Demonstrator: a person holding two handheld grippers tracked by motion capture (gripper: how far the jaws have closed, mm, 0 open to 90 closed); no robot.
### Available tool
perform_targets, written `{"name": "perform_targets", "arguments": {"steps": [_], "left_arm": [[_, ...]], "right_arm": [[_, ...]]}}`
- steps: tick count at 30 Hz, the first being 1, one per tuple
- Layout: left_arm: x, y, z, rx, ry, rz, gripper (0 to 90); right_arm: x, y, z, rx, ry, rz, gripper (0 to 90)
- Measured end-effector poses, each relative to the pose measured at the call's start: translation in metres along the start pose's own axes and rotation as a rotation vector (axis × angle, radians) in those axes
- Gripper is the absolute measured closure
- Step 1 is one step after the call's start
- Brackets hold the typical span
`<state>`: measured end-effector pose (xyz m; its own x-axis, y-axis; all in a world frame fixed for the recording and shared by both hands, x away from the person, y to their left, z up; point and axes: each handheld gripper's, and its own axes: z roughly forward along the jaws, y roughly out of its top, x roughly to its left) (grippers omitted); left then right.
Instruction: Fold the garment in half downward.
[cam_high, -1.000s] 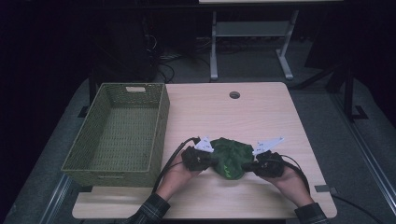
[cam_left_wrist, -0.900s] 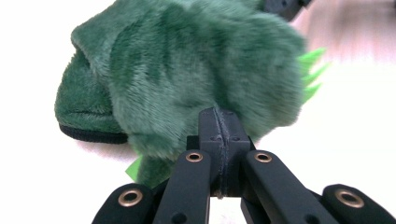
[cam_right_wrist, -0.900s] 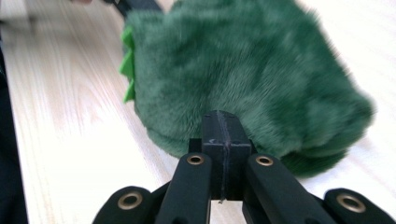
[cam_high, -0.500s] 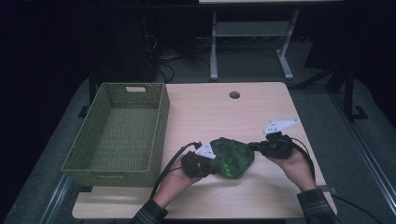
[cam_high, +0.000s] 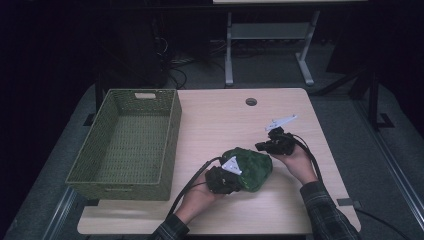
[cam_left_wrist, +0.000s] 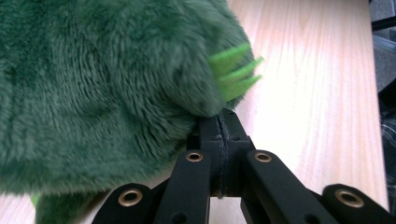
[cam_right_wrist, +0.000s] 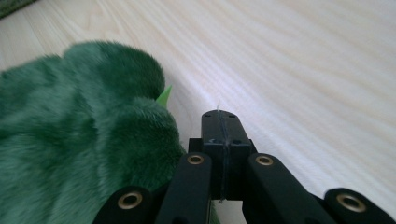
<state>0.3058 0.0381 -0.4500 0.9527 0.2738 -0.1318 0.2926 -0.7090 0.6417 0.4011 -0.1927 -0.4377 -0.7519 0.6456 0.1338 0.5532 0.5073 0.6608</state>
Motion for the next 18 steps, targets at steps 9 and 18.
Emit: {"name": "perform_targets", "arguments": {"steps": [9, 18], "left_arm": [[0.009, -0.002, 0.005, 0.011, 0.016, -0.008, 89.6], [0.022, -0.005, -0.002, 0.007, 0.050, -0.023, 89.6]], "right_arm": [[0.005, -0.009, 0.005, 0.053, 0.065, 0.003, 89.8], [0.011, -0.022, -0.005, 0.063, 0.086, -0.013, 89.8]]}}
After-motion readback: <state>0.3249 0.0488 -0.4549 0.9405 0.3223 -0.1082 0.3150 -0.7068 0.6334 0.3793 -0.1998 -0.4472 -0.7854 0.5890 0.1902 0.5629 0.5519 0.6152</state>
